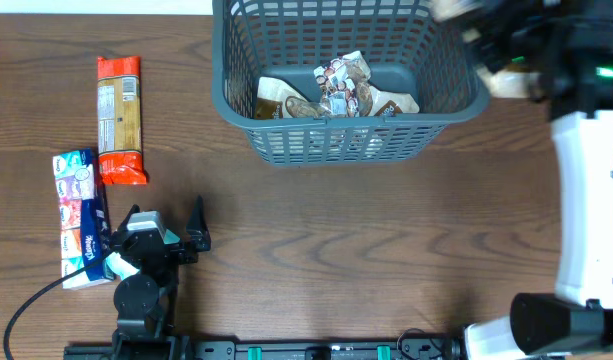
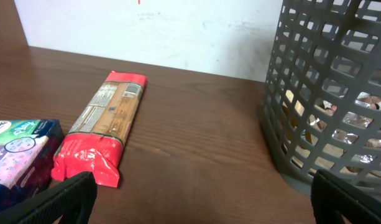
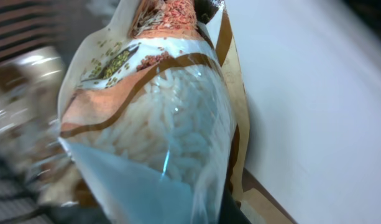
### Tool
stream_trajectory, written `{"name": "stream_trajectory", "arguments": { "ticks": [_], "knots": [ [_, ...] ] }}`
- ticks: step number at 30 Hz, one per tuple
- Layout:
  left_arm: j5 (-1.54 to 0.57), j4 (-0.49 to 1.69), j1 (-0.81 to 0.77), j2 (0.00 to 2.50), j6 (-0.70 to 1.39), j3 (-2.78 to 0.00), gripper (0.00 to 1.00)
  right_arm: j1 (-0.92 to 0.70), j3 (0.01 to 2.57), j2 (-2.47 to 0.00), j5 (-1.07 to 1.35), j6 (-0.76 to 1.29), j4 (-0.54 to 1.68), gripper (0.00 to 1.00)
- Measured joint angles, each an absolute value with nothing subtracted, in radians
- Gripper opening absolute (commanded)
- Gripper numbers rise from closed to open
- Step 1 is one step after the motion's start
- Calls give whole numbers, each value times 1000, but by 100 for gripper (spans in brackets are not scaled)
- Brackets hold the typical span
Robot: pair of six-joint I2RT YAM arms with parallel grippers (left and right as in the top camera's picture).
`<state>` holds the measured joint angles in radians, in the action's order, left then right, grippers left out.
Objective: Pack container
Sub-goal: 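Release the pouch into the basket and raise the right gripper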
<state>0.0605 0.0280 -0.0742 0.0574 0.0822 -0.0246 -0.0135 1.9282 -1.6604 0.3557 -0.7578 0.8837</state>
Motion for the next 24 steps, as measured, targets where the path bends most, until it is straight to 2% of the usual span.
{"name": "stream_trajectory", "arguments": {
  "ticks": [9,14,20,22,23,24],
  "knots": [
    [60,28,-74,57,82,-25,99,-216,1915,-1705,405,-1110,1000,1],
    [60,28,-74,57,82,-25,99,-223,1916,-1765,405,-1172,1041,1],
    [60,28,-74,57,82,-25,98,-183,1916,-1971,358,-1195,996,2],
    [60,28,-74,57,82,-25,99,-159,1915,-2037,343,-1191,967,26],
    [60,28,-74,57,82,-25,99,-149,1915,-2063,338,-1187,951,41],
    [60,28,-74,57,82,-25,98,-137,1915,-2084,335,-1170,931,45]
  ]
}}
